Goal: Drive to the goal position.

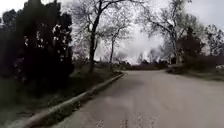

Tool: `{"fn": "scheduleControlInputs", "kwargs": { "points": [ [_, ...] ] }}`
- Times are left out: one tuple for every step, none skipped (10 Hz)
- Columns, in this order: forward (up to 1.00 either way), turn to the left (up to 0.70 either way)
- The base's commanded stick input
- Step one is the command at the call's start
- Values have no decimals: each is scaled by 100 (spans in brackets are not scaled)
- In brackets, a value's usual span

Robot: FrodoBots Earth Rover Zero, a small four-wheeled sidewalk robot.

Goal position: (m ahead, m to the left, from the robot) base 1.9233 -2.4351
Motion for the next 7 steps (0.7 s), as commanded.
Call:
{"fn": "scheduleControlInputs", "kwargs": {
  "points": [
    [70, 0],
    [70, 0],
    [70, 0],
    [70, 0],
    [70, 0],
    [70, 0],
    [70, -27]
  ]
}}
